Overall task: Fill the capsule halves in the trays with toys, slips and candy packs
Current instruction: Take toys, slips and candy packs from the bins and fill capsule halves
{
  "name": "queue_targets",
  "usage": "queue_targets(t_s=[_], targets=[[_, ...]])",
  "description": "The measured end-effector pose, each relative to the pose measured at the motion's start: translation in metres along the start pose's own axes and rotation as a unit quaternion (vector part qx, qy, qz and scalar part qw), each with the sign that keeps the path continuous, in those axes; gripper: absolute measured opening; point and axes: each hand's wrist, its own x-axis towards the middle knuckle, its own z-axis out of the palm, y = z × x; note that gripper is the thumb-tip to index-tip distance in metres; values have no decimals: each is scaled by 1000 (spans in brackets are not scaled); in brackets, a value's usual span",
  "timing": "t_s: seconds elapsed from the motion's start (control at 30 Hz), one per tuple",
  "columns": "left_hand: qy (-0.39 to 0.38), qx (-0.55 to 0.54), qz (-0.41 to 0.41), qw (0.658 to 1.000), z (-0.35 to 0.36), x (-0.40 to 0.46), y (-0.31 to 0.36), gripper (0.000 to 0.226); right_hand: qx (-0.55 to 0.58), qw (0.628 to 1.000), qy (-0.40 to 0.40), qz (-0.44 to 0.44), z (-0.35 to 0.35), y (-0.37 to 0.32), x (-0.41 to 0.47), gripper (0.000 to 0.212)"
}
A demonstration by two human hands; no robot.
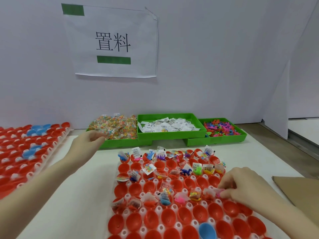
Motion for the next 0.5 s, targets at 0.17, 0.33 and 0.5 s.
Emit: queue_targets(t_s=[0.17,0.33,0.5], targets=[[-18,166,35,985,7,27,-10,30,34,999,-35,3,-3,4,-4,23],[-2,290,5,957,17,55,-23,43,123,987,-103,4,-29,11,9,33],[6,382,-51,923,36,75,-36,44,203,976,76,-14,-46,13,86,9]])
